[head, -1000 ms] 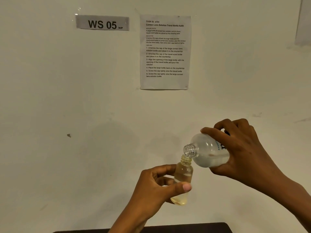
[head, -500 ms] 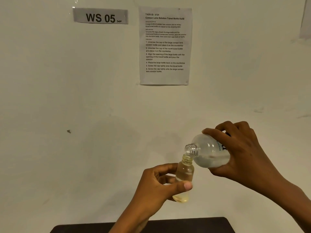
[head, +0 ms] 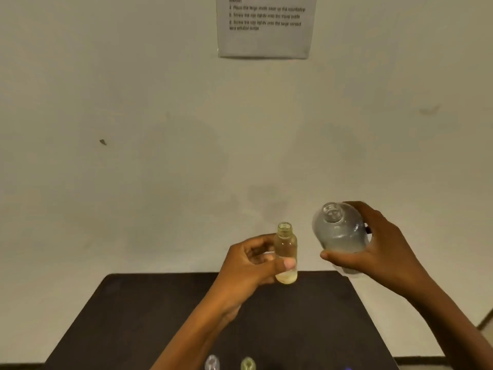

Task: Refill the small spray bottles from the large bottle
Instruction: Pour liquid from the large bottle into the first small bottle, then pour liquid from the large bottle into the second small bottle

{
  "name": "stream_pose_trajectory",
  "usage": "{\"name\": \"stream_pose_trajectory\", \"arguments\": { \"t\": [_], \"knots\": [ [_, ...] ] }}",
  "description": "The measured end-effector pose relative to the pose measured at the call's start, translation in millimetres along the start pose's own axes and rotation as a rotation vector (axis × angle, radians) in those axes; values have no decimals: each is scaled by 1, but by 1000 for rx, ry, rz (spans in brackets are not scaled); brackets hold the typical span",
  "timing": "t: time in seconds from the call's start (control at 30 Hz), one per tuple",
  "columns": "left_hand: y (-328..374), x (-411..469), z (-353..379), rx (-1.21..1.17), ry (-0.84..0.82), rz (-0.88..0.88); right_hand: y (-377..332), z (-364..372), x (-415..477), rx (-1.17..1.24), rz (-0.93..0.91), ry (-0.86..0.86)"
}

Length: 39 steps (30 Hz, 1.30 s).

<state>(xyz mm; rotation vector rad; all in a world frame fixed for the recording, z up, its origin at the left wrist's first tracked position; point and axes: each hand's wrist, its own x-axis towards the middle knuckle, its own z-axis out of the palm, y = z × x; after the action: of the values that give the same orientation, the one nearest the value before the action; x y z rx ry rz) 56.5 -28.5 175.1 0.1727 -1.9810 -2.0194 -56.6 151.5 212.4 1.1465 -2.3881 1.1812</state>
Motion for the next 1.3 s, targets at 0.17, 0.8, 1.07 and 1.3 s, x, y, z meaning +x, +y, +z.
{"name": "stream_pose_trajectory", "arguments": {
  "t": [0.17, 0.8, 1.07, 1.3],
  "knots": [
    [-52, -5, 2, 42, 42, -63, 42, 22, -36, 166, 224, -91],
    [-272, -19, 71, 235, 287, -460, 180, 145, -160, 340, 776, -206],
    [-308, -19, 81, 298, 382, -499, 191, 150, -173, 368, 894, -319],
    [-317, -23, 76, 267, 408, -522, 196, 153, -180, 384, 873, -302]
  ]
}}
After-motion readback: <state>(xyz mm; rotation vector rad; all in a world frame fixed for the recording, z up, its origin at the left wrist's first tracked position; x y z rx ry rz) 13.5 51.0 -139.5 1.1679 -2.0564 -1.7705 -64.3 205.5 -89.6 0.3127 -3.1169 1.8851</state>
